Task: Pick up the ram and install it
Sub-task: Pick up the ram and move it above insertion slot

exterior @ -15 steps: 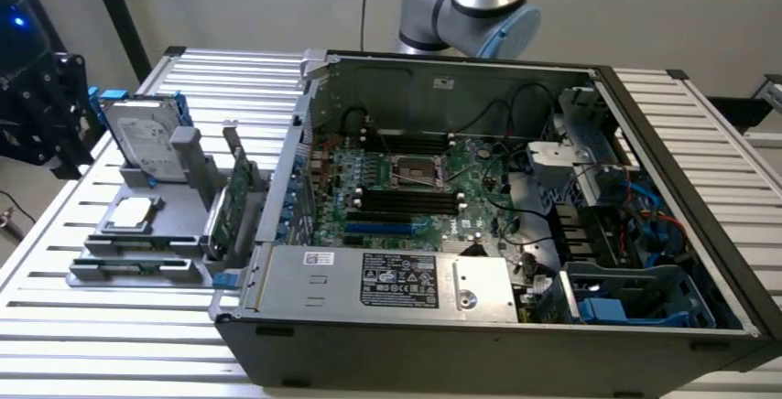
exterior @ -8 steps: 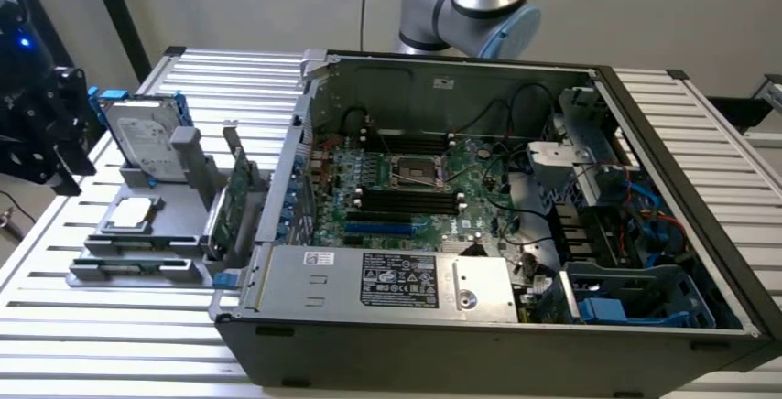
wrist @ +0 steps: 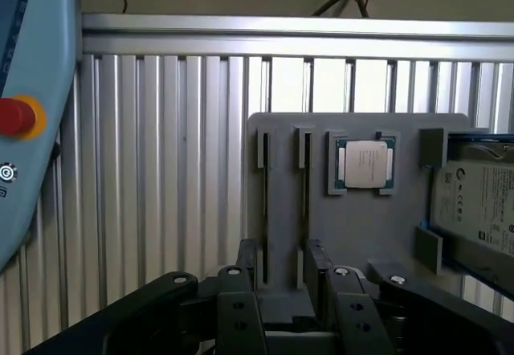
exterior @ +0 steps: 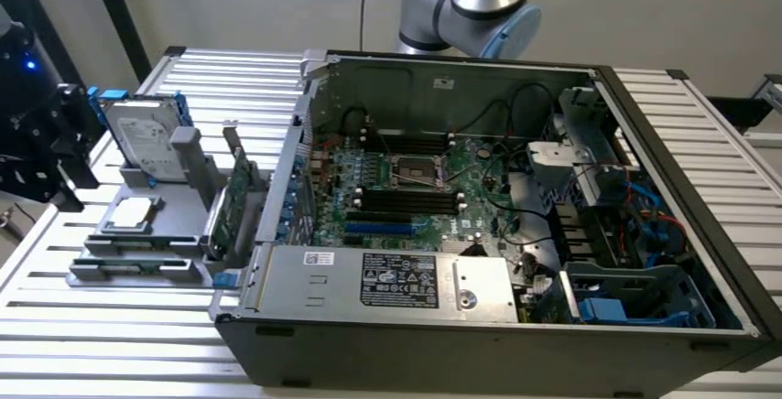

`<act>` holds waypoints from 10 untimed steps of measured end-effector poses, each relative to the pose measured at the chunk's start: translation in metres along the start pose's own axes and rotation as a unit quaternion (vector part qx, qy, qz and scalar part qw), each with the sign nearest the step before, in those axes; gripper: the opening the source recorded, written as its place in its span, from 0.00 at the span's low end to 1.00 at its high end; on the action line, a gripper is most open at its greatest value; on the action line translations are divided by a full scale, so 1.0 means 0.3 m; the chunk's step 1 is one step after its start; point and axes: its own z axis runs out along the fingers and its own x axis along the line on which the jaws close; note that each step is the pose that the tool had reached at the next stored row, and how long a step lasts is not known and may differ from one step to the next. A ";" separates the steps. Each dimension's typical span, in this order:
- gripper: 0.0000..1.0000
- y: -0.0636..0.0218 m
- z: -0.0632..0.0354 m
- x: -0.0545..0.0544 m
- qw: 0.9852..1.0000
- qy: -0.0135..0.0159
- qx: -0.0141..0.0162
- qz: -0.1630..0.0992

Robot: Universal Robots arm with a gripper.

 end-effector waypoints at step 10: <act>0.38 -0.001 0.060 0.008 1.000 0.000 0.000 -0.005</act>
